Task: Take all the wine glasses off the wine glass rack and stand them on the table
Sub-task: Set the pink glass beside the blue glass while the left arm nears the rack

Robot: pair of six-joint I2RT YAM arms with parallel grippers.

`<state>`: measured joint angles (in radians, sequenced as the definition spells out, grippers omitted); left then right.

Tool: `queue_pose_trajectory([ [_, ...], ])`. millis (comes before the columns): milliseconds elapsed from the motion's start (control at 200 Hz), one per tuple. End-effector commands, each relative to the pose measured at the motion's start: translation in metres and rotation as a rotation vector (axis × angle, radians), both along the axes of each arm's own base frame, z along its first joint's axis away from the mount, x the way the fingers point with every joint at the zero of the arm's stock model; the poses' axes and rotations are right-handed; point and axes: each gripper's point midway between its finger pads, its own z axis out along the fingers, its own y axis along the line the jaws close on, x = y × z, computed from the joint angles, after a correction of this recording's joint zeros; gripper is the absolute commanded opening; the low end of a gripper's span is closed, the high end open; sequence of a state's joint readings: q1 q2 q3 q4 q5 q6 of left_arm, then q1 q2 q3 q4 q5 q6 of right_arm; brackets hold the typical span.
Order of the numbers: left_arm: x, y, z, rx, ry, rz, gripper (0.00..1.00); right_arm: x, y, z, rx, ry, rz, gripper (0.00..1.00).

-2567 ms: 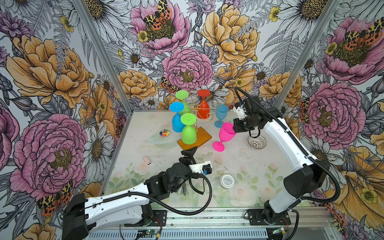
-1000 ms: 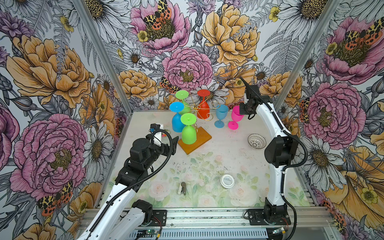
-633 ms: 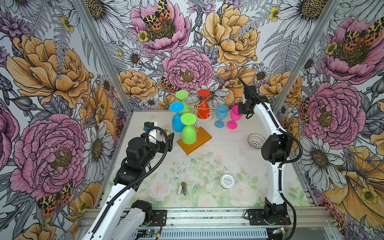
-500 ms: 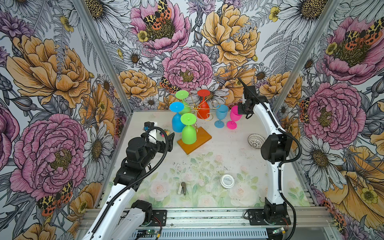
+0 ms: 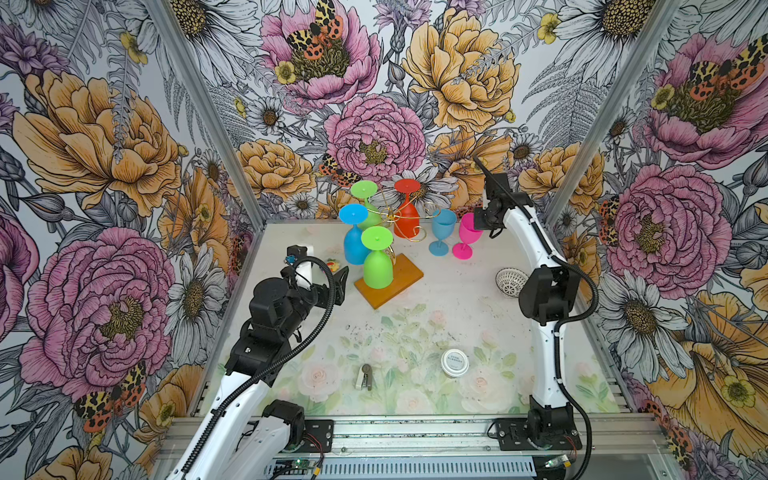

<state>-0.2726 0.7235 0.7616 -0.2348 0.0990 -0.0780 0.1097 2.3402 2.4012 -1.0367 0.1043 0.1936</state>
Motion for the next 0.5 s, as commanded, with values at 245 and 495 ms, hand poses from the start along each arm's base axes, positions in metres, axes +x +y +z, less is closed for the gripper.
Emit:
queue_pose_trajectory([
  [245,-0.0013,0.0016,0.0007,0.018,-0.023,-0.003,0.99,0.0172,0.0002,0.0043,0.024,-0.048,-0.014,0.0],
  [495,-0.0012,0.0009,0.0003,0.022,-0.021,-0.007,0.99,0.0174,0.0017,0.0015,0.025,-0.042,-0.01,0.0],
])
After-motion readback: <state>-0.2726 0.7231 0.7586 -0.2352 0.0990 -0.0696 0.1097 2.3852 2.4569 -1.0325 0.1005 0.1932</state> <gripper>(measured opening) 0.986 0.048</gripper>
